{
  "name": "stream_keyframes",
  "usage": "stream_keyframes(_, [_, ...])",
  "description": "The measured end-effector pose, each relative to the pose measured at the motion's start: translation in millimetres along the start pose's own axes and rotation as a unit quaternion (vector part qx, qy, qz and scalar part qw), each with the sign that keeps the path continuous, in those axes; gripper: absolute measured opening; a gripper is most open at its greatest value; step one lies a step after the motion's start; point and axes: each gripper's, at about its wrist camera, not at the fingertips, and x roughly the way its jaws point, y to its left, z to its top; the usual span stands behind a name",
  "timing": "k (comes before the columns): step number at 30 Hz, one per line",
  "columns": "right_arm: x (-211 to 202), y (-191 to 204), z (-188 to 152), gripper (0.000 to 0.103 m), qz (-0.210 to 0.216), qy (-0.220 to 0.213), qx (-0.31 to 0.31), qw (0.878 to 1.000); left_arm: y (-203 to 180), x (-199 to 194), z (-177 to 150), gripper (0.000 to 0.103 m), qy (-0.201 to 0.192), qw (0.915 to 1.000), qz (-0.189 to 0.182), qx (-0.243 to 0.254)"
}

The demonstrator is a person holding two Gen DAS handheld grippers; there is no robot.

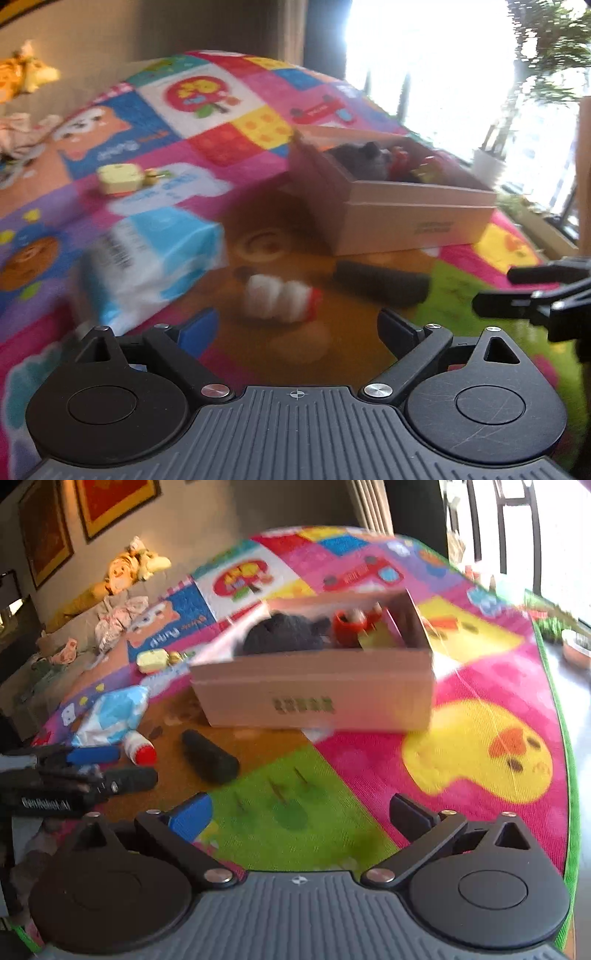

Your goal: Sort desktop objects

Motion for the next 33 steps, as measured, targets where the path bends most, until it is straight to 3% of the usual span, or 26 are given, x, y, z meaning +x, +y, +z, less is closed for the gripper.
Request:
stream_keyframes(1, [0,7,2,0.087,0.000,-0.004,-0.012,1.000,4,-1,-2,0.097,0.002,0.9999,0.005,-0.012])
stream_keyframes(3, [4,21,8,0.064,0.004,0.001,-0.031,0.999,12,-5,-3,0.098,-0.004,0.9993,0.005,-0.038])
stream_keyframes(6, [17,40,14,0.053,0.010,0.025,-0.058,0.998,18,-8,-4,0.099,-0.013,0.9982,0.009,-0.058])
stream_keyframes(10, [33,61,15,0.053,-0.059,0.023,-0.122,0.991,19,-12,-6,0.099,-0.027,0.9977,0.006,-0.062])
stream_keyframes(14, [35,60,26,0.053,-0.141,-0.009,-0.116,0.983,21,-13,-6,0.099,-0.034,0.9970,0.000,-0.070])
stream_keyframes(16, [31,62,31,0.054,-0.131,-0.015,-0.102,0.986,23,-12,-6,0.099,-0.034,0.9964,0.000,-0.077])
stream_keyframes(18, [30,68,33,0.069,-0.116,-0.015,-0.099,0.988,25,-12,-7,0.099,-0.033,0.9960,0.001,-0.083])
stream_keyframes(20, [35,78,34,0.074,-0.107,-0.017,-0.100,0.989,24,-12,-7,0.099,-0.033,0.9960,0.008,-0.083])
stream_keyframes(26, [63,93,48,0.080,-0.088,0.013,-0.051,0.995,16,-11,-6,0.099,-0.024,0.9966,0.049,-0.063])
stream_keyframes(31, [86,100,56,0.080,-0.099,0.039,-0.036,0.994,17,-10,-7,0.100,-0.021,0.9965,0.049,-0.064])
stream_keyframes(33, [89,100,55,0.069,-0.107,0.046,-0.041,0.992,18,-10,-7,0.099,-0.019,0.9965,0.048,-0.067])
